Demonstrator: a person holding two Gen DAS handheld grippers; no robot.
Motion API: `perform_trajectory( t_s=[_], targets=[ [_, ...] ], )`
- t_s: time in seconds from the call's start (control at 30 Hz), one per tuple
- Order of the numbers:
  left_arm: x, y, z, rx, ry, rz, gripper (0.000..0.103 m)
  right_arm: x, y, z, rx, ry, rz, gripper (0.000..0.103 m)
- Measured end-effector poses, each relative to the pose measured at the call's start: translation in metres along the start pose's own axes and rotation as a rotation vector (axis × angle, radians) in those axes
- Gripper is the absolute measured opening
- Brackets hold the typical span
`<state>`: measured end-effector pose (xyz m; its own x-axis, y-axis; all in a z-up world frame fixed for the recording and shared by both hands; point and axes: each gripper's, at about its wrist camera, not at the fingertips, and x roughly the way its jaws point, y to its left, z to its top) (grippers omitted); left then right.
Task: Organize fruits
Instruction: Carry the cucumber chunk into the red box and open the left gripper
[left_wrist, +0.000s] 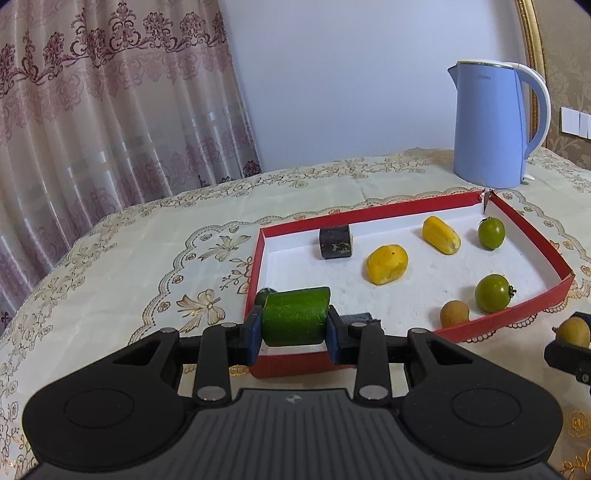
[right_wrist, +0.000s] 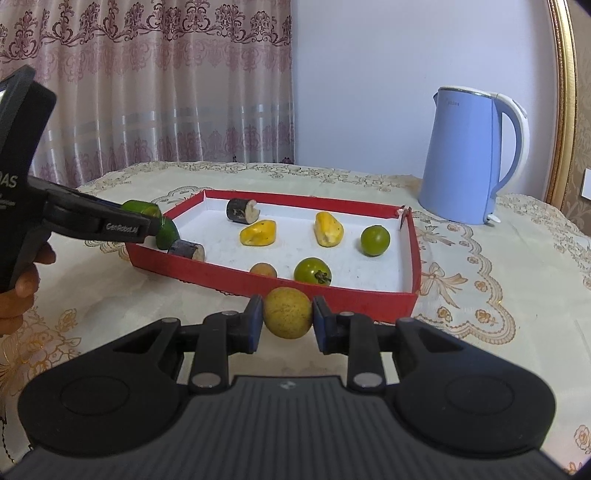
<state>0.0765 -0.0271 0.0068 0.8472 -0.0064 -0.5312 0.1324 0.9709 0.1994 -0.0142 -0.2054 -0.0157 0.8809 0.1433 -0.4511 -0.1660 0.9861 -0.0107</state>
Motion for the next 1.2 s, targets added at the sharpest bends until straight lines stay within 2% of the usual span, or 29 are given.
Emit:
perform_trajectory(
  t_s=[0.23, 0.77, 1.0, 1.2],
  targets=[
    [0.006, -0.003, 0.011, -0.010, 0.002, -0.020, 0.033, 0.001, 0.000, -0.001, 0.001, 0.005, 0.006, 0.027],
    [0.038, -0.019, 0.037, -0.002, 0.023, 0.000, 0.033, 0.002, -0.003, -0.004, 0.016, 0.008, 0.023, 0.027],
    [0.056, -0.026, 0.048, -0.012, 0.054, -0.023, 0.033, 0.004, -0.005, -0.007, 0.022, 0.013, 0.025, 0.027],
    [0.069, -0.026, 0.060, -0.043, 0.067, -0.075, 0.033, 0.004, -0.008, -0.007, 0.030, 0.016, 0.021, 0.027]
  ],
)
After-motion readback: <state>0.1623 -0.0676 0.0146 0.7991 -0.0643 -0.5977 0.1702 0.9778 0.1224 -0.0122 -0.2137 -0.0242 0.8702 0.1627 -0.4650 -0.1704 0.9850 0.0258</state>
